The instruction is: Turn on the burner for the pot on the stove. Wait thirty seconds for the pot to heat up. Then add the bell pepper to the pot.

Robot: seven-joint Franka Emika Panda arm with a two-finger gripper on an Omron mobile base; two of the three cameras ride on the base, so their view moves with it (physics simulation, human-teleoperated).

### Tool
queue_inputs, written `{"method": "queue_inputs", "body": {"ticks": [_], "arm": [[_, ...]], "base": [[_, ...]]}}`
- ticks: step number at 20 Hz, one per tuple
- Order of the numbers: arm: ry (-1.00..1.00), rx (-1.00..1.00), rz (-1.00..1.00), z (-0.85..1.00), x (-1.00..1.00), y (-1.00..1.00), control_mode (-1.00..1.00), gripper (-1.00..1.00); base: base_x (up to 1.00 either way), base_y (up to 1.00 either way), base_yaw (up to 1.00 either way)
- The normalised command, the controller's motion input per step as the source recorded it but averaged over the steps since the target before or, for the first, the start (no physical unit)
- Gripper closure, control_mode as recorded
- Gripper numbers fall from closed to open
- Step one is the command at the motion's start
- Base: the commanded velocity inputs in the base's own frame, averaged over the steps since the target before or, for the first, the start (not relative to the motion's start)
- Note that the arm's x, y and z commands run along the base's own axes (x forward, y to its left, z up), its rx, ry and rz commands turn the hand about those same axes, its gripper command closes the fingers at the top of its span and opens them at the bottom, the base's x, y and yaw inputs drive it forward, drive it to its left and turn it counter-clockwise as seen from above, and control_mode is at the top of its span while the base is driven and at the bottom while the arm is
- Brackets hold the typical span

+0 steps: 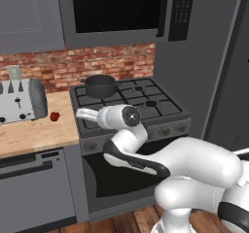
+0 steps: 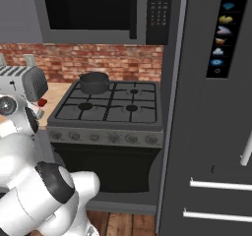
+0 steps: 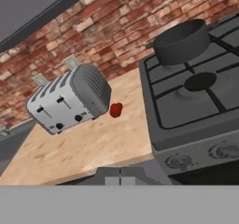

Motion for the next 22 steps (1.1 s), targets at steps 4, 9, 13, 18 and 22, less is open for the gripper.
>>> {"method": "queue_inputs", "body": {"ticks": [4,9,13,18,22], "arm": [[0.04,-0.01,0.0,0.59,-0.23,-0.05,-1.0,1.0],[-0.02,-0.13,0.0,0.24,-0.15,-0.05,-1.0,1.0],[-0.11,-0.14,-0.05,0.31,-0.41,-0.25,-1.0,1.0],[-0.07,-0.09,-0.09,0.23,-0.24,-0.32,-1.0,1.0],[0.0,0.0,-0.09,0.25,-0.29,-0.42,-1.0,1.0]], "base": [[0.0,0.0,0.0],[0.0,0.0,0.0],[0.0,0.0,0.0],[0.0,0.0,0.0],[0.0,0.0,0.0]]}}
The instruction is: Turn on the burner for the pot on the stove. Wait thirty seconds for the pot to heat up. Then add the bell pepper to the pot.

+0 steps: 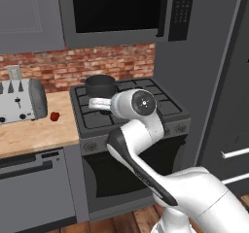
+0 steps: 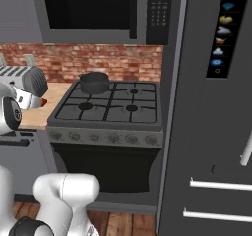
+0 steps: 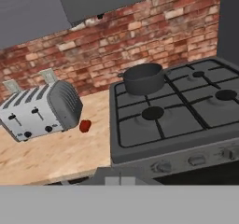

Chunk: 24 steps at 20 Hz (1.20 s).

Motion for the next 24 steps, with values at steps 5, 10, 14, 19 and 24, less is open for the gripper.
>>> {"method": "queue_inputs", "body": {"ticks": [5,10,14,19,24], "arm": [[0.03,0.0,-0.16,0.12,-0.18,-0.45,-1.0,1.0],[0.01,0.0,-0.08,0.11,-0.05,-0.1,1.0,1.0],[0.0,0.0,0.0,0.0,0.0,0.0,1.0,1.0],[0.0,0.0,0.0,0.0,0.0,0.0,1.0,1.0],[0.0,0.0,0.0,0.0,0.0,0.0,1.0,1.0]], "base": [[0.0,0.0,0.0],[0.0,0.0,-0.01],[0.17,0.0,0.0],[0.41,0.0,0.04],[0.48,-0.01,0.08]]}}
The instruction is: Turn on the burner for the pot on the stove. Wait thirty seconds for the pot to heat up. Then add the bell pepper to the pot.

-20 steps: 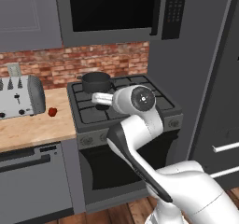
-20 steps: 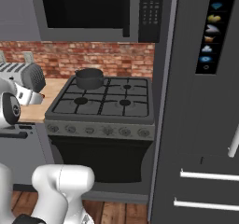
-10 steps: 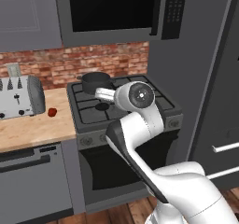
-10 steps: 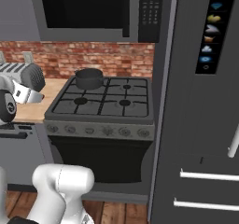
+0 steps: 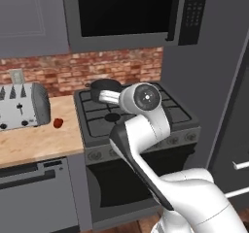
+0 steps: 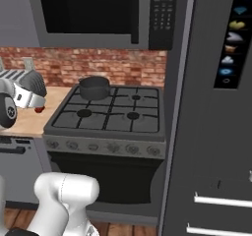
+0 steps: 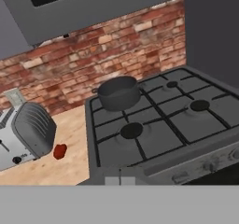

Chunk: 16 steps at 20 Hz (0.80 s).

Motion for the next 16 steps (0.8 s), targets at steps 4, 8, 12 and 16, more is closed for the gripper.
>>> {"method": "queue_inputs", "body": {"ticks": [4,8,12,16], "arm": [[0.0,0.0,0.0,0.0,0.0,0.0,1.0,1.0],[0.0,0.0,0.0,0.0,0.0,0.0,1.0,1.0],[0.0,0.0,0.0,0.0,0.0,0.0,1.0,1.0],[0.0,0.0,0.0,0.0,0.0,0.0,1.0,1.0]], "base": [[0.45,0.0,0.1],[0.1,-0.04,0.07],[0.0,-0.13,0.03],[0.0,0.0,0.04]]}}
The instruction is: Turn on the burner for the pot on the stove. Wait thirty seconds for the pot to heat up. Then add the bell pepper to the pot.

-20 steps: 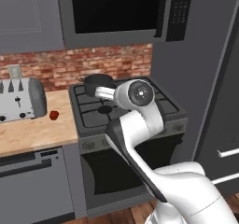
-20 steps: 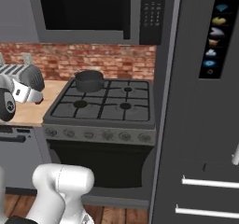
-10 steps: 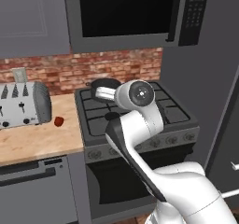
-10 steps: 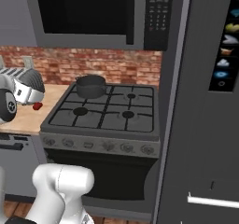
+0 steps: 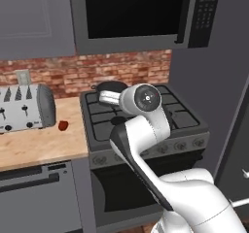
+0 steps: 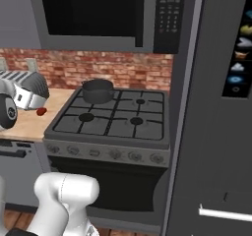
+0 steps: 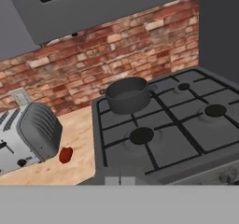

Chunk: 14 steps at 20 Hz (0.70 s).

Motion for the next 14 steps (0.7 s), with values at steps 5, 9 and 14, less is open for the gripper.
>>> {"method": "queue_inputs", "body": {"ticks": [5,9,14], "arm": [[0.0,0.0,0.0,0.0,0.0,0.0,1.0,1.0],[0.0,0.0,0.0,0.0,0.0,0.0,1.0,1.0],[0.0,0.0,0.0,0.0,0.0,0.0,1.0,1.0]], "base": [[0.0,0.01,0.12],[0.0,0.07,0.17],[0.0,0.13,0.21]]}}
